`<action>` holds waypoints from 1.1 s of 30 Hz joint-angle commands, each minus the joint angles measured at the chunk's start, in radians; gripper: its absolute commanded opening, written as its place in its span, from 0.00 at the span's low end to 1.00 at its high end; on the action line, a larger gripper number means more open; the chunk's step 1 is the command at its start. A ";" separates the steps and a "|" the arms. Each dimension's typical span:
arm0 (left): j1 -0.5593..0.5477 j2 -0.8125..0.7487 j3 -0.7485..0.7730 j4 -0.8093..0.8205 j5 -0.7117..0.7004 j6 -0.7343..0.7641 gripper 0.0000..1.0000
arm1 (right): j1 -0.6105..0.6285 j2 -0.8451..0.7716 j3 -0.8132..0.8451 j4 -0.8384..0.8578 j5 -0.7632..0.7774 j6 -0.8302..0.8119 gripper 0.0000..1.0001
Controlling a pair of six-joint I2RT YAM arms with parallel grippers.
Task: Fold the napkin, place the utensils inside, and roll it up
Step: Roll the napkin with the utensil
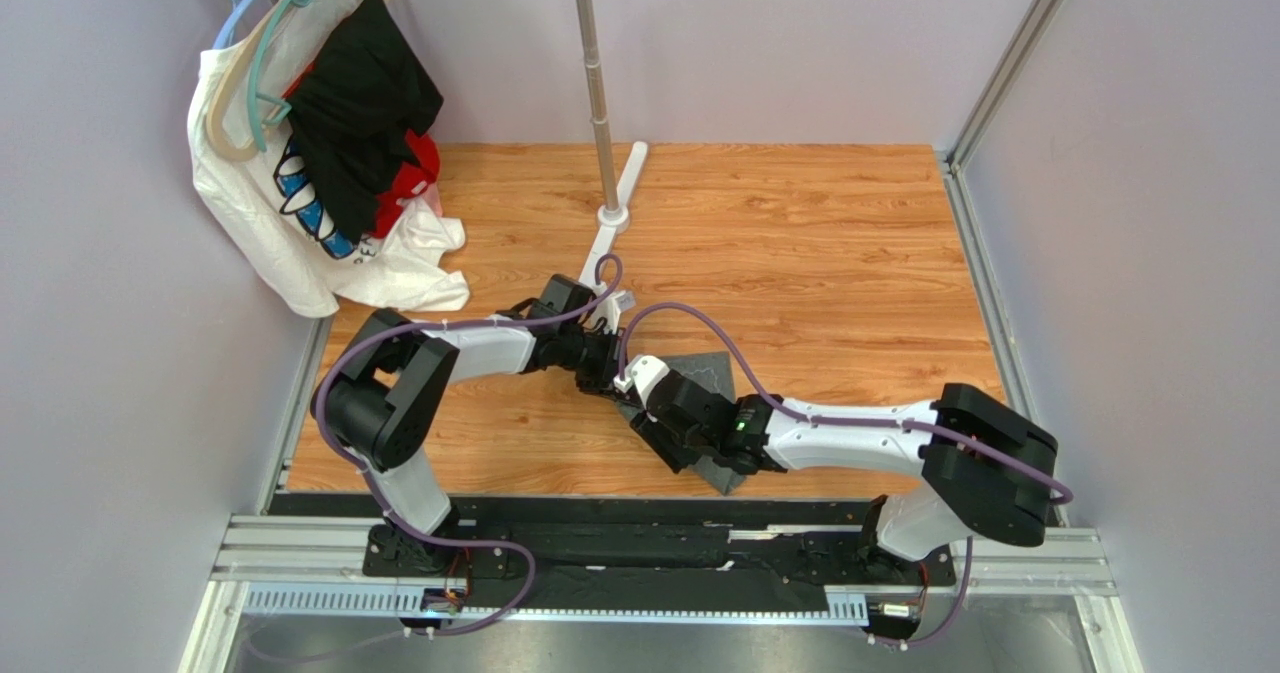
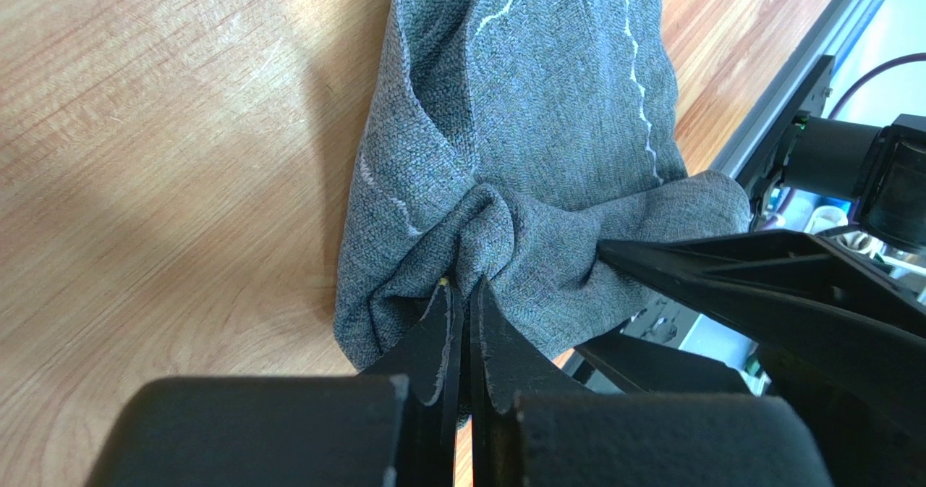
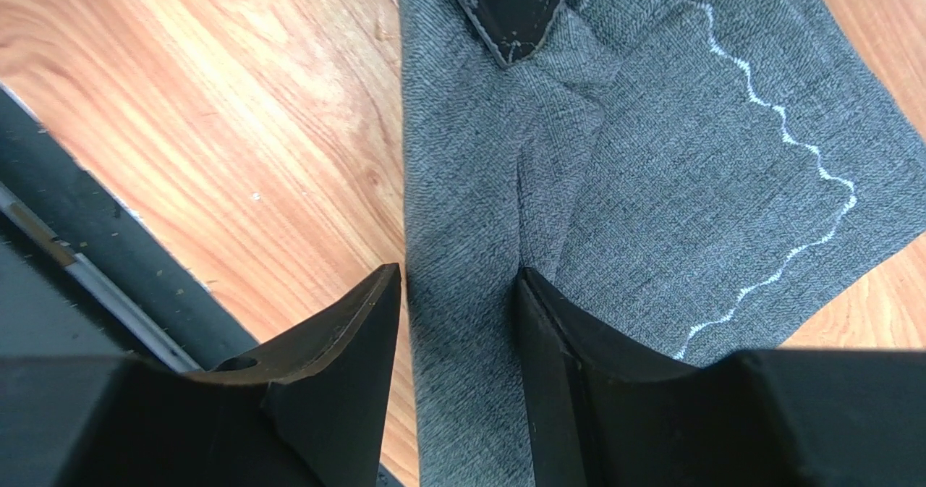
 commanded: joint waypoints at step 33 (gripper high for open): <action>0.059 -0.533 -0.379 0.265 -0.137 0.015 0.71 | -0.329 0.196 -0.025 0.156 -0.872 0.072 0.02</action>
